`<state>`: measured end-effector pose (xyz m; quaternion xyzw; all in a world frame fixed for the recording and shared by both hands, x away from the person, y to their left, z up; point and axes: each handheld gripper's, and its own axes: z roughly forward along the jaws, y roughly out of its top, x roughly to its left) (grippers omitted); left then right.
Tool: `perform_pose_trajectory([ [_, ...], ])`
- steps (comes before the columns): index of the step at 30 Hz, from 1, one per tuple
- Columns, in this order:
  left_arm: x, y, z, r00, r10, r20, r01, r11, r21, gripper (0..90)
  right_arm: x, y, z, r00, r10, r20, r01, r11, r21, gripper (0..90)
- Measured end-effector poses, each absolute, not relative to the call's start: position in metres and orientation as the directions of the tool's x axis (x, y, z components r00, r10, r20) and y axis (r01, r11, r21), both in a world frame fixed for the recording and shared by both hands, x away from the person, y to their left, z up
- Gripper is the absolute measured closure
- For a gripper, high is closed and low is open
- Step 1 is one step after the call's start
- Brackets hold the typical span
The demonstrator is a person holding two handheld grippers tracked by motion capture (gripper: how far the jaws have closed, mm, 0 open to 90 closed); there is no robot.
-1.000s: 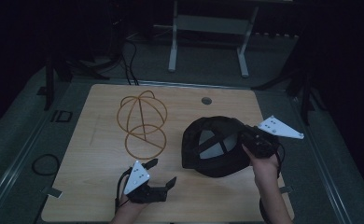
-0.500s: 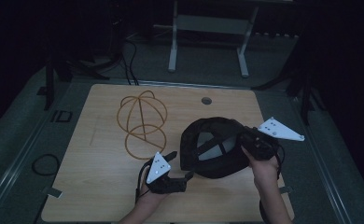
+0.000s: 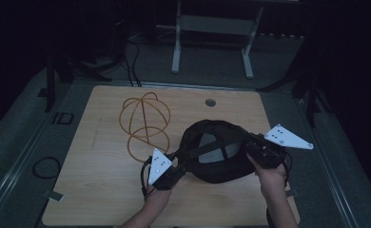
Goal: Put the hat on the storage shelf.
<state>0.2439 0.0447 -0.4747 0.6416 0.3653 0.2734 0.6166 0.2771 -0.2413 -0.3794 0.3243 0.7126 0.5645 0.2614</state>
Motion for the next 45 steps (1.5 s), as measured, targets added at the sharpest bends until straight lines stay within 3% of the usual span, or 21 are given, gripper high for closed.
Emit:
perform_pose_trajectory([
  [3,0.246,0.043,-0.47,0.586,0.804,-0.099,0.154,0.01,0.988,87.1,0.273,-0.242,-0.384,-0.652,0.759,-0.014,0.169,0.163,0.972,88.2],
  [21,0.254,0.038,-0.446,0.627,0.771,-0.111,0.168,0.006,0.986,88.4,0.255,-0.268,-0.413,-0.647,0.762,0.039,0.214,0.132,0.968,85.5],
  [25,0.254,0.039,-0.435,0.633,0.767,-0.101,0.148,0.008,0.989,88.5,0.249,-0.269,-0.415,-0.659,0.751,0.04,0.207,0.13,0.97,76.8],
  [29,0.253,0.041,-0.427,0.63,0.772,-0.09,0.129,0.009,0.992,88.4,0.241,-0.272,-0.42,-0.676,0.736,0.041,0.201,0.131,0.971,60.2],
  [32,0.252,0.041,-0.425,0.629,0.773,-0.08,0.111,0.012,0.994,88.4,0.233,-0.277,-0.425,-0.688,0.723,0.062,0.213,0.119,0.97,53.7],
  [39,0.247,0.041,-0.423,0.641,0.764,-0.07,0.093,0.013,0.996,88.4,0.215,-0.284,-0.445,-0.739,0.672,0.039,0.256,0.228,0.939,44.7],
  [45,0.249,0.053,-0.421,0.7,0.71,-0.084,0.078,0.042,0.996,88.3,0.204,-0.308,-0.448,-0.778,0.625,0.058,0.264,0.243,0.933,45.7],
])
